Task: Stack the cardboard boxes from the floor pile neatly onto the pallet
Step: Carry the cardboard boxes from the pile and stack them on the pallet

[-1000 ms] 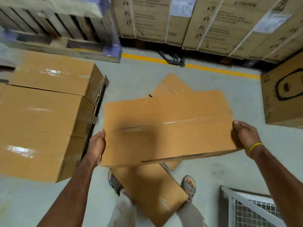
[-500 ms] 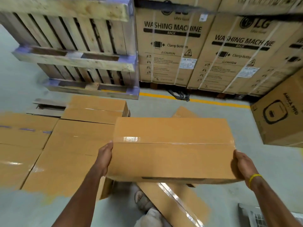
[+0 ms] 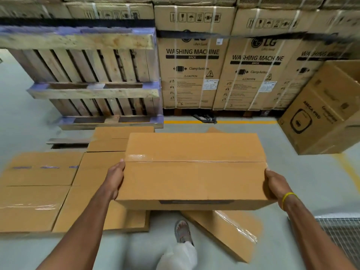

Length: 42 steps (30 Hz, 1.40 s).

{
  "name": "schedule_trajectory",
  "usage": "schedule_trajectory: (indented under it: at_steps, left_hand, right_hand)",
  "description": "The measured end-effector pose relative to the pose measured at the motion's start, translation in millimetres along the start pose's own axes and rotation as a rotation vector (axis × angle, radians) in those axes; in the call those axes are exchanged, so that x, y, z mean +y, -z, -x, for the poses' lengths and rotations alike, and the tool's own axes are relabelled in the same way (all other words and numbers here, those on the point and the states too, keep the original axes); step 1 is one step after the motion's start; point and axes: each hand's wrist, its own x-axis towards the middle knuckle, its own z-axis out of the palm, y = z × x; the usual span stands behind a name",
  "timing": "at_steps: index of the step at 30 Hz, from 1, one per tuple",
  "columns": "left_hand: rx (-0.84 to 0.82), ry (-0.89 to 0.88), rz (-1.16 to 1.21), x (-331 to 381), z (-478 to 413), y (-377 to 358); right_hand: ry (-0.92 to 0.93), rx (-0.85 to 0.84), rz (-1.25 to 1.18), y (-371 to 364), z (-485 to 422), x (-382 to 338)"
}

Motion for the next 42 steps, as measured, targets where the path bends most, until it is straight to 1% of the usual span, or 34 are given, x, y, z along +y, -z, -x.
schedule_trajectory:
  at_steps: [5, 11, 16, 23, 29, 32, 34, 37, 42]
  left_hand:
    - [-0.020, -0.005, 0.022, -22, 34, 70]
    - [-0.062, -0.014, 0.039, -44, 53, 159]
    - [-0.056, -0.008, 0.073, -57, 54, 257]
    - [-0.056, -0.032, 0.120, -65, 36, 406]
    - [0.005, -0.019, 0.147, -66, 17, 500]
    - [0.043, -0.011, 0.155, -68, -2, 538]
    - [0.076, -0.012, 0.149, -68, -14, 560]
    - [0.111, 0.002, 0.138, -67, -41, 594]
    - [0.135, 0.015, 0.108, -49, -87, 637]
  right_hand:
    - [-0.019, -0.017, 0.006, -15, 75, 20]
    - [-0.001, -0.021, 0.012, -62, 158, 20]
    - [0.050, -0.011, 0.045, -128, 231, -1]
    - [0.030, 0.000, 0.073, -248, 311, -23]
    - [0.035, -0.014, 0.079, -333, 351, -51]
    - [0.042, -0.064, 0.056, -378, 362, -68]
    - [0.052, -0.096, 0.072, -405, 354, -72]
    - [0.031, -0.125, 0.100, -451, 316, -69]
    - [0.003, -0.132, 0.112, -519, 325, -104]
